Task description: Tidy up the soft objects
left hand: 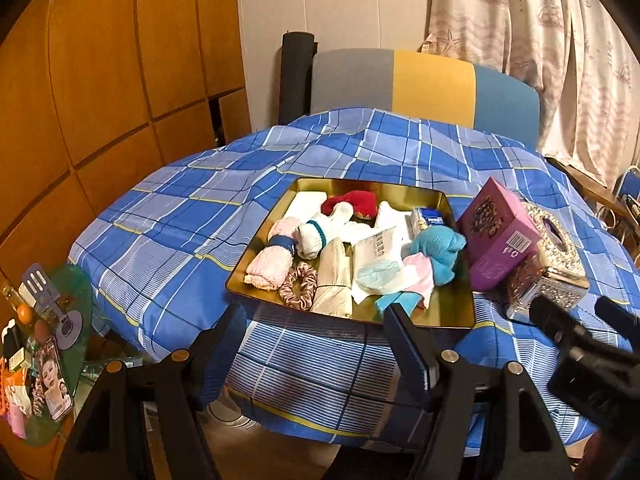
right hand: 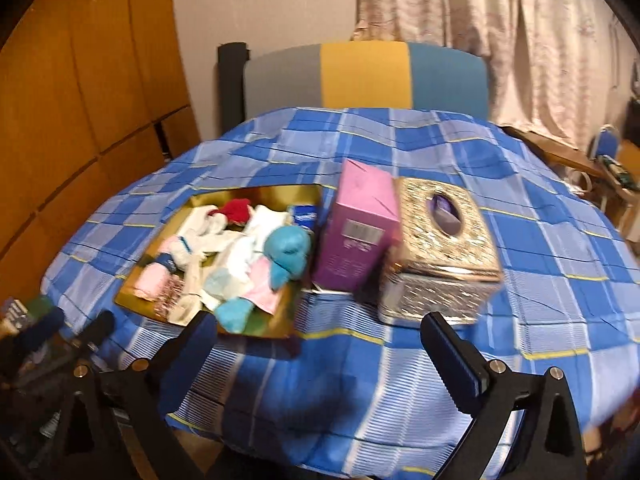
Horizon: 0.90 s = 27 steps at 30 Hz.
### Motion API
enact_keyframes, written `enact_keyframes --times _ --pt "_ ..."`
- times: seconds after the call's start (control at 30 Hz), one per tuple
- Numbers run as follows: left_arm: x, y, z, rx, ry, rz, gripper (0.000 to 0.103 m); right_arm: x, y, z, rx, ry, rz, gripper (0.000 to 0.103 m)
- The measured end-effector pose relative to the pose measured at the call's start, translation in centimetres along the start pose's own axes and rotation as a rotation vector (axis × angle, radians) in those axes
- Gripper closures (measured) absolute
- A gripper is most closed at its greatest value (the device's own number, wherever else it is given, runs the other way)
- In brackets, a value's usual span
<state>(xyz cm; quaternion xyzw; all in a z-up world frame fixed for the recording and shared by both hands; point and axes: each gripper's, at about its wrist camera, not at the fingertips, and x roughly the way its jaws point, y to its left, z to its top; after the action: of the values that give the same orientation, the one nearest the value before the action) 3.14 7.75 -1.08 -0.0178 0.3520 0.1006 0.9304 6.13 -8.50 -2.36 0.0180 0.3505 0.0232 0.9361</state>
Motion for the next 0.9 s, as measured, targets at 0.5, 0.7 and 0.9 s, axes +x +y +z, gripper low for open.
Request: enact_keyframes --times 0.5,0.7,0.9 --pt "-1.5 -1.0 0.1 0.035 -0.001 -0.023 0.031 -2.3 0.0 -0.5 0.012 -0.011 -0.088 0.000" --pt "-1.5 -1.1 0.1 0.044 0.002 -0.027 0.031 -2.1 -0.4 -0.5 0.033 0.002 -0.097 0.000" --pt "-1.4 -1.1 0.1 0.044 0.008 -0.032 0.031 -2.0 -0.3 -0.6 0.030 0.002 -0.102 0.000"
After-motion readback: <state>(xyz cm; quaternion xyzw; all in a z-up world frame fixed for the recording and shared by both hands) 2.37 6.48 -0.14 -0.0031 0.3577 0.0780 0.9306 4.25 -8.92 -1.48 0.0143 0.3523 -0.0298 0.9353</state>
